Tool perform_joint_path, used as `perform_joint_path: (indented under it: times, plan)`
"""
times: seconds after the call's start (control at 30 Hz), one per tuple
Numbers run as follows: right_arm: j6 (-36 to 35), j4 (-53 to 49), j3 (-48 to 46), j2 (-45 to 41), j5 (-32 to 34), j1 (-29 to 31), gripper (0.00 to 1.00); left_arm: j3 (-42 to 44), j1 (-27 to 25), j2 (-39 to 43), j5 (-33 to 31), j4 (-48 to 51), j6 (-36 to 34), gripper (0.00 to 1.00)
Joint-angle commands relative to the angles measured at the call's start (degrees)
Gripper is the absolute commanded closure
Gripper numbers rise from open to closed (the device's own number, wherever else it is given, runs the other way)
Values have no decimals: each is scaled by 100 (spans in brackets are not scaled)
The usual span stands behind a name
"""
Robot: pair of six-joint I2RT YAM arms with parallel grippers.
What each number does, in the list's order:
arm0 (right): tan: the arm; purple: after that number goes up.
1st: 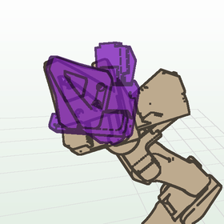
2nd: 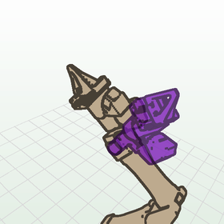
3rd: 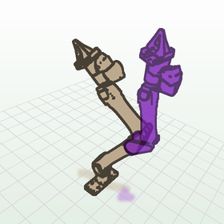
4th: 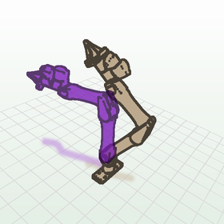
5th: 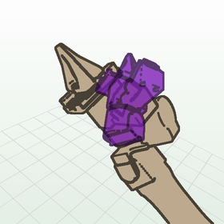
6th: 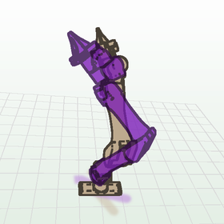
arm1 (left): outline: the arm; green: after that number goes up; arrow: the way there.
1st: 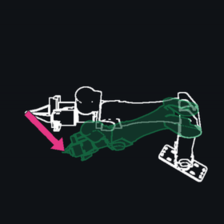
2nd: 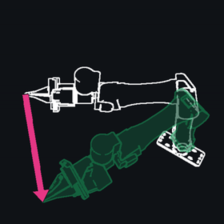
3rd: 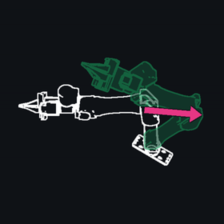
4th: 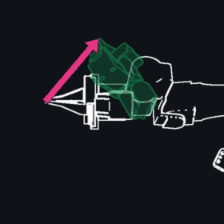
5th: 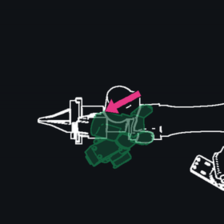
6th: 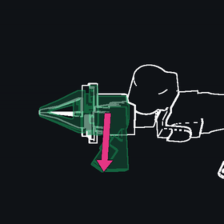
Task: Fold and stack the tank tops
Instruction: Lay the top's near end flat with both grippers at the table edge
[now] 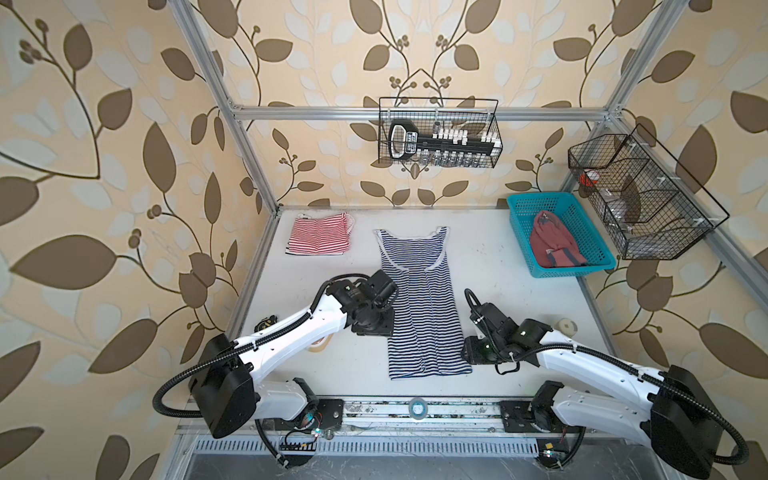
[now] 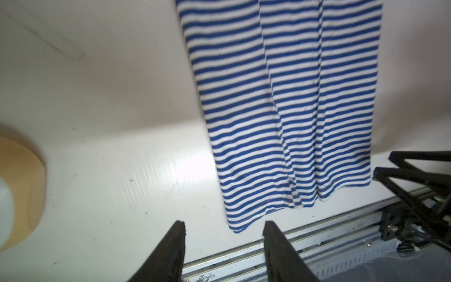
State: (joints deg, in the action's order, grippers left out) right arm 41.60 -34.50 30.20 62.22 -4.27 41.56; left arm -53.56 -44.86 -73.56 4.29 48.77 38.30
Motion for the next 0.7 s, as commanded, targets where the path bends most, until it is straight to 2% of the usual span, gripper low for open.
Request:
perform_joint_path:
  times: [0.0, 0.23, 0.43, 0.67]
  plan:
    - [202, 185, -218, -90, 29, 10, 50, 484, -297, 188, -80, -182, 862, 45]
    - [278, 385, -384, 23, 39, 41, 49, 1301, -675, 218, 176, -1506, 1837, 40]
    - [322, 533, -460, 127, -32, 99, 49, 1393, -981, -177, 188, -1651, 2072, 38]
    - [457, 632, -636, 180, -82, 235, 57, 1531, -1288, -601, 214, -1658, 2334, 40]
